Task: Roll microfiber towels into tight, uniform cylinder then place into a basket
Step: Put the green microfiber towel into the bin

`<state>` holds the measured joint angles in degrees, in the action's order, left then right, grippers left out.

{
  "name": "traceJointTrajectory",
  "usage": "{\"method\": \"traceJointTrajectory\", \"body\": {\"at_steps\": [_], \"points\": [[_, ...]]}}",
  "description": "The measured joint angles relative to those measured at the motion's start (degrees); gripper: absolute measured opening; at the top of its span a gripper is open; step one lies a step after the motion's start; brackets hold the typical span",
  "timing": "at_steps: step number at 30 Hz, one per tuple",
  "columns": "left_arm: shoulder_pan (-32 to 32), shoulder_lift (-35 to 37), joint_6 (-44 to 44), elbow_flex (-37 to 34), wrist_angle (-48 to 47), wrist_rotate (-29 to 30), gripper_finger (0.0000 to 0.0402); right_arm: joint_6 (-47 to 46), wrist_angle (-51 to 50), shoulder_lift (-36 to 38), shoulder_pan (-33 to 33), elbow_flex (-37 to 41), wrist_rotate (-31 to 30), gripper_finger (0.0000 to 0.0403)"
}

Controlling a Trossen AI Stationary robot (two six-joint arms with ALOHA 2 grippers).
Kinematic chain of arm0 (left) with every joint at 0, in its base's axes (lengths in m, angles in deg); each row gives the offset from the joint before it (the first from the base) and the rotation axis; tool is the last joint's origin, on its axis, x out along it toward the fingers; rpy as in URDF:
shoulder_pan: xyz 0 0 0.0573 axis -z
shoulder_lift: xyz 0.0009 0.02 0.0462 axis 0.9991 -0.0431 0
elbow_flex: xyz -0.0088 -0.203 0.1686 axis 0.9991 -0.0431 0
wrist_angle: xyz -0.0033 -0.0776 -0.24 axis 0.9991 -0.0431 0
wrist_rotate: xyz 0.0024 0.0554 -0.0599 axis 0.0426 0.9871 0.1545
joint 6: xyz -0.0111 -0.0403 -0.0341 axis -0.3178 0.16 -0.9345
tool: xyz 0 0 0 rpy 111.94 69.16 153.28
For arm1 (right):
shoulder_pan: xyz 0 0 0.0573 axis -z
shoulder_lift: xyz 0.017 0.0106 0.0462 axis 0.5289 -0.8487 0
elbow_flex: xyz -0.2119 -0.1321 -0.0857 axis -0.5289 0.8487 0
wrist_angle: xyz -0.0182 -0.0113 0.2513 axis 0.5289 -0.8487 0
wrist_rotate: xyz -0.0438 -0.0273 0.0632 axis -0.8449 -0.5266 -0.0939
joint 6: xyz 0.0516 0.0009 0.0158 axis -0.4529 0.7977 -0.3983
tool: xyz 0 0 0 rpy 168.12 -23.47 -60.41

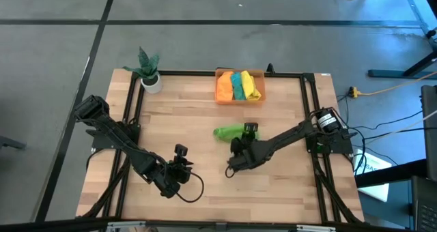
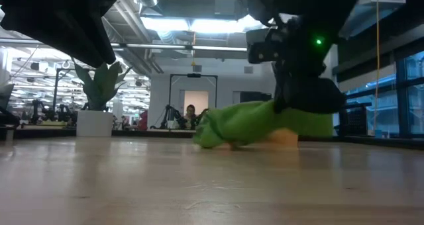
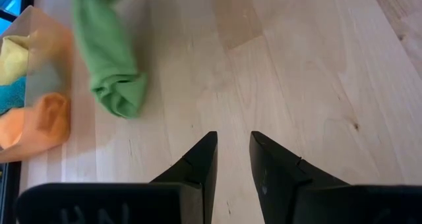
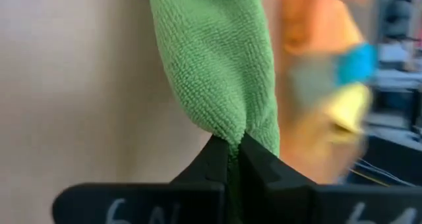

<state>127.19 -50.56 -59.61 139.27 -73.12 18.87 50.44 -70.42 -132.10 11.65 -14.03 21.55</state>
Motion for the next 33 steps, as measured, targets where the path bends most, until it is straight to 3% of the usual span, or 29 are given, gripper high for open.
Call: {"method": "traceJointTrajectory", "body": {"at_steps": [8, 21, 25, 33], "points": [[0.00, 0.00, 0.04, 0.00, 0.00, 0.00, 0.0080, -3.54, -15.76, 1.07, 4.19, -4.51, -7.72, 0.0011], [-0.33, 0.00, 0.74, 0.00, -0.04, 0.00, 0.0080, 4.03, -16.55, 9.55, 14.66, -4.66, -23.00, 0.0011], [-0.78, 0.00, 0.77, 0.00, -0.02, 0.02, 0.0080, 15.88, -4.76, 9.66, 20.09, -1.54, -24.78, 0.0011], [-1.68, 0.00, 2.03, 0.00, -0.24, 0.02, 0.0080, 40.58, 25.23, 9.64, 26.04, 4.44, -8.92, 0.0011]]}}
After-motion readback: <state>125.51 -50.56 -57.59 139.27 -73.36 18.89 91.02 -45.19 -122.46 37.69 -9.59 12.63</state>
